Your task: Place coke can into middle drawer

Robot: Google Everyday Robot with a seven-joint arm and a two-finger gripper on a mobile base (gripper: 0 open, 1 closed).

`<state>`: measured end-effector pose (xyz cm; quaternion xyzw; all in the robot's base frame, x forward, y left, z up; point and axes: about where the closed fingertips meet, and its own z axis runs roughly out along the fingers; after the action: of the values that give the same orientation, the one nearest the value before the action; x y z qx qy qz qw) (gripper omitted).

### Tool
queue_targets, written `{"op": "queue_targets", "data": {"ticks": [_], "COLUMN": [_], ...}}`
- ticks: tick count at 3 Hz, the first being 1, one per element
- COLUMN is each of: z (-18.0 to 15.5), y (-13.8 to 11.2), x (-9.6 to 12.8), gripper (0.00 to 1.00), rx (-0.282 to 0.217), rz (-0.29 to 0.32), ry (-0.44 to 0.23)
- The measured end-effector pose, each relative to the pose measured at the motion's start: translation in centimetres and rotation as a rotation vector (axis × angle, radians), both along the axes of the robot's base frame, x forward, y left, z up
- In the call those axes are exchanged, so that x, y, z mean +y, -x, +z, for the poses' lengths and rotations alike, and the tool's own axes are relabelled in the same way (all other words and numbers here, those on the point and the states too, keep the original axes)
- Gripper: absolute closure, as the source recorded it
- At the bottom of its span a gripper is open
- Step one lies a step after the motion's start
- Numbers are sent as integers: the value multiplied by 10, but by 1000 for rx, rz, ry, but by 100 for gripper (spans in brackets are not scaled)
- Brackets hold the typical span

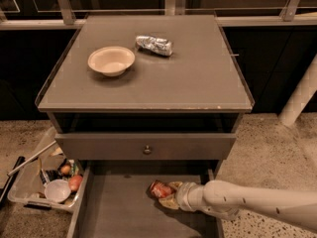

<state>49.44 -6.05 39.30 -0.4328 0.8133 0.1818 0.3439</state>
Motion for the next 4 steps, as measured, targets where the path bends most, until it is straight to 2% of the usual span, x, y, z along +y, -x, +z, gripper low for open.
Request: {"op": "queue_targets", "data": {"ticks": [2,3,4], "z": [-6,-6,-6], "y": [-9,-9,-9], "x": [24,24,24], "gripper": [100,81,58], "rx": [-14,-14,-14], "rz": [27,27,27], "ry": [-61,-61,-61]}}
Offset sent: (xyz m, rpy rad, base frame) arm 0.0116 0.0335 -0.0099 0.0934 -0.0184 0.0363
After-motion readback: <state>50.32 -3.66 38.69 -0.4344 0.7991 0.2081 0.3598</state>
